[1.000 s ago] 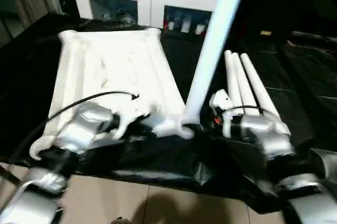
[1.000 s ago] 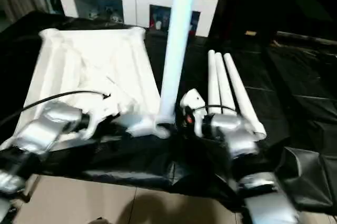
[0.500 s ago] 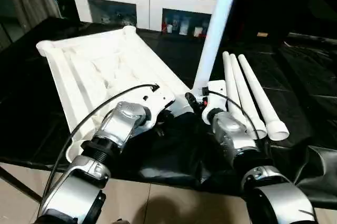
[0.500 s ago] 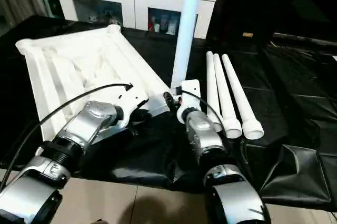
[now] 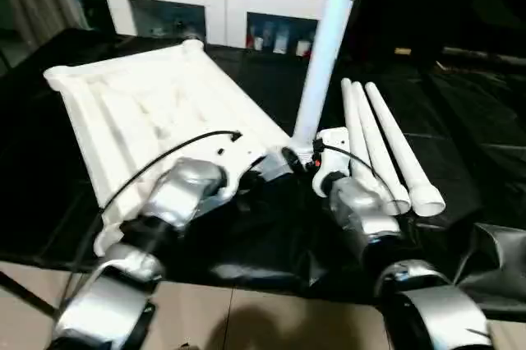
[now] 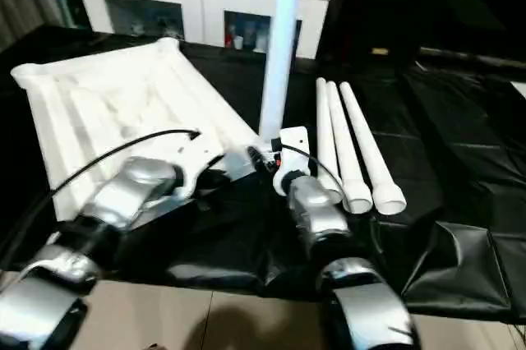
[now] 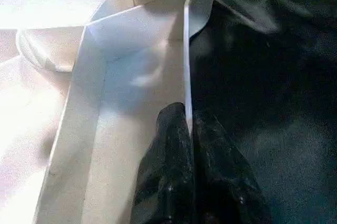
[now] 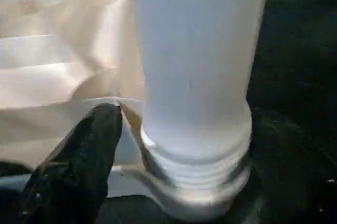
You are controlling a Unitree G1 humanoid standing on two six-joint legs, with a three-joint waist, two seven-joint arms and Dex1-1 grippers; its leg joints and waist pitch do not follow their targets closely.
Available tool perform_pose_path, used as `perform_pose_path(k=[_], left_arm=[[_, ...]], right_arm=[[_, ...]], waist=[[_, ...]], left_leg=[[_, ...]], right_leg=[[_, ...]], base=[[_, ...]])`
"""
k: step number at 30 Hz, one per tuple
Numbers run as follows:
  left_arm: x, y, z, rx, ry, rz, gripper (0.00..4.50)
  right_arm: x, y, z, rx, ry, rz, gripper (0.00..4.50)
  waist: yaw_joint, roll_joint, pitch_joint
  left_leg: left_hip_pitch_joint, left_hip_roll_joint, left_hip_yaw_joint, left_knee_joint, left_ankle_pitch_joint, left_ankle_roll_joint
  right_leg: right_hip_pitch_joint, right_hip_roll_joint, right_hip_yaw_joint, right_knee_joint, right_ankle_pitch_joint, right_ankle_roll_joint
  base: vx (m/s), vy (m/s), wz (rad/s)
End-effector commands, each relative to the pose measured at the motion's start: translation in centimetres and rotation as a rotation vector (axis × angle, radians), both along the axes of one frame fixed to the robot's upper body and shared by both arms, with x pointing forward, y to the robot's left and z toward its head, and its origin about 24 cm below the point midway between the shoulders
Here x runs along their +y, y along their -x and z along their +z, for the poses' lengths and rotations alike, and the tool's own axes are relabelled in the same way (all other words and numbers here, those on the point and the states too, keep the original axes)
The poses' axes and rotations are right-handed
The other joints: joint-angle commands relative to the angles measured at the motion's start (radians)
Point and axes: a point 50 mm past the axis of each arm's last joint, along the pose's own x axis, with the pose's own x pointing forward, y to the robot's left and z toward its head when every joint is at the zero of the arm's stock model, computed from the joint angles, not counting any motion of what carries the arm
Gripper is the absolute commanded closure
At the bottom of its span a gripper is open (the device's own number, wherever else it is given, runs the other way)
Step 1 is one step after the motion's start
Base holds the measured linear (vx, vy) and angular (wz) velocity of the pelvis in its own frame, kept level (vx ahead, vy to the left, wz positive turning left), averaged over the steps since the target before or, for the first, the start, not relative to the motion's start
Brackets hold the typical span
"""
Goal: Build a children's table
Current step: Rotate leg to tighten
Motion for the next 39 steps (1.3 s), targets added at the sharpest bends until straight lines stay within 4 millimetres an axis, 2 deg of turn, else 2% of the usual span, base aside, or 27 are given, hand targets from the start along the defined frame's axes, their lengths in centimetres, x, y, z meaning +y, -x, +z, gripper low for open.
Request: perform_pose_path(k=[1, 2, 3, 4, 8, 9, 12, 15, 18, 20, 22, 23, 24, 26, 29, 39], left_arm=[[0.1, 0.8, -0.2, 0.026, 0.016, -0.09, 4.5], [0.5, 1.1, -0.2, 0.054, 0.014, -0.112, 4.5], [0.7, 1.2, -0.2, 0.059, 0.013, -0.122, 4.5], [0.7, 1.2, -0.2, 0.059, 0.013, -0.122, 4.5], [2.1, 2.3, 0.2, 0.107, 0.021, -0.272, 4.5], [2.2, 2.4, 0.2, 0.111, 0.02, -0.283, 4.5], [2.4, 2.9, 0.7, 0.133, 0.044, -0.33, 4.5], [2.4, 3.2, 0.9, 0.136, 0.061, -0.357, 4.5], [2.2, 3.4, 1.0, 0.147, 0.08, -0.375, 4.5], [2.0, 3.6, 1.0, 0.149, 0.094, -0.396, 4.5], [2.0, 3.7, 1.0, 0.151, 0.095, -0.399, 4.5], [1.8, 3.7, 0.9, 0.156, 0.095, -0.404, 4.5], [1.8, 3.7, 0.9, 0.156, 0.094, -0.405, 4.5], [1.8, 3.6, 0.8, 0.156, 0.091, -0.406, 4.5], [1.8, 3.5, 1.0, 0.155, 0.091, -0.405, 4.5], [2.0, 3.6, 0.8, 0.169, 0.087, -0.407, 4.5]], right_arm=[[-0.8, 0.2, 0.8, -0.032, 0.036, 0.107, 0.33], [-1.5, 0.4, 1.0, -0.046, 0.069, 0.154, 0.17], [-1.8, 0.4, 1.1, -0.051, 0.081, 0.171, 0.17], [-1.8, 0.4, 1.1, -0.051, 0.081, 0.171, 0.17], [-4.0, 1.9, 1.7, -0.06, 0.138, 0.388, 0.17], [-4.2, 2.0, 1.6, -0.056, 0.148, 0.406, 0.17], [-5.1, 2.7, 1.8, -0.028, 0.153, 0.493, 0.17], [-5.0, 3.1, 1.8, -0.014, 0.145, 0.55, 0.17], [-4.4, 3.6, 1.7, 0.0, 0.149, 0.615, 0.17], [-3.8, 3.7, 1.4, 0.011, 0.164, 0.639, 0.17], [-3.7, 3.7, 1.4, 0.015, 0.169, 0.643, 0.17], [-3.5, 3.6, 1.2, 0.021, 0.18, 0.647, 0.17], [-3.4, 3.6, 1.1, 0.022, 0.181, 0.645, 0.17], [-3.3, 3.4, 1.2, 0.022, 0.172, 0.637, 0.17], [-3.1, 3.3, 1.4, 0.024, 0.16, 0.64, 0.54], [-3.5, 3.5, 1.2, 0.039, 0.161, 0.645, 1.25]], waist=[[0.005, 0.012, -0.069], [0.006, 0.011, -0.07], [0.009, 0.016, -0.07], [0.006, 0.014, -0.07], [0.009, 0.012, -0.07], [0.007, 0.007, -0.07], [0.01, 0.003, -0.066], [0.015, 0.002, -0.063], [0.018, -0.001, -0.062], [0.02, 0.005, -0.063], [0.023, 0.003, -0.063], [0.024, 0.013, -0.064], [0.022, 0.007, -0.064], [0.022, 0.005, -0.065], [0.022, 0.007, -0.066], [0.023, 0.007, -0.067]], left_leg=[[-0.001, 0.026, -0.005, -0.066, -0.222, 0.042], [-0.003, 0.027, -0.004, -0.065, -0.195, 0.048], [0.001, 0.028, -0.003, -0.063, -0.186, 0.049], [-0.001, 0.027, -0.002, -0.063, -0.184, 0.052], [0.0, 0.029, -0.003, -0.062, -0.186, 0.064], [-0.001, 0.029, -0.002, -0.062, -0.185, 0.067], [0.0, 0.031, -0.001, -0.063, -0.194, 0.071], [0.002, 0.031, 0.0, -0.064, -0.209, 0.06], [0.001, 0.032, -0.002, -0.065, -0.209, 0.054], [0.004, 0.032, -0.002, -0.066, -0.212, 0.048], [0.007, 0.032, 0.0, -0.065, -0.216, 0.042], [0.007, 0.032, -0.001, -0.065, -0.215, 0.039], [0.006, 0.031, 0.0, -0.065, -0.215, 0.037], [0.003, 0.031, -0.002, -0.066, -0.21, 0.037], [0.003, 0.031, -0.002, -0.065, -0.205, 0.038], [0.002, 0.03, -0.001, -0.063, -0.194, 0.041]], right_leg=[[0.055, -0.06, 0.055, -0.074, -0.221, -0.187], [0.057, -0.06, 0.056, -0.066, -0.171, -0.204], [0.055, -0.058, 0.056, -0.063, -0.142, -0.217], [0.058, -0.057, 0.055, -0.061, -0.122, -0.23], [0.061, -0.058, 0.055, -0.061, -0.11, -0.233], [0.063, -0.057, 0.055, -0.059, -0.103, -0.236], [0.06, -0.061, 0.056, -0.063, -0.148, -0.236], [0.057, -0.062, 0.057, -0.07, -0.211, -0.221], [0.057, -0.063, 0.057, -0.069, -0.231, -0.211], [0.053, -0.063, 0.057, -0.07, -0.238, -0.21], [0.051, -0.062, 0.058, -0.071, -0.234, -0.209], [0.052, -0.062, 0.059, -0.069, -0.227, -0.211], [0.052, -0.06, 0.058, -0.07, -0.216, -0.212], [0.055, -0.06, 0.057, -0.067, -0.208, -0.212], [0.056, -0.06, 0.057, -0.066, -0.198, -0.215], [0.057, -0.06, 0.057, -0.064, -0.183, -0.218]], base=[[0.0, 0.0, 0.0], [0.0, 0.0, 0.0], [0.0, 0.0, 0.0], [0.0, 0.0, 0.0], [0.0, 0.0, 0.0], [0.0, 0.0, 0.0], [0.0, 0.0, 0.0], [0.0, 0.0, 0.0], [0.0, 0.0, 0.0], [0.0, 0.0, 0.0], [0.0, 0.0, 0.0], [0.0, 0.0, 0.0], [0.0, 0.0, 0.0], [0.0, 0.0, 0.0], [0.0, 0.0, 0.0], [0.0, 0.0, 0.0]])
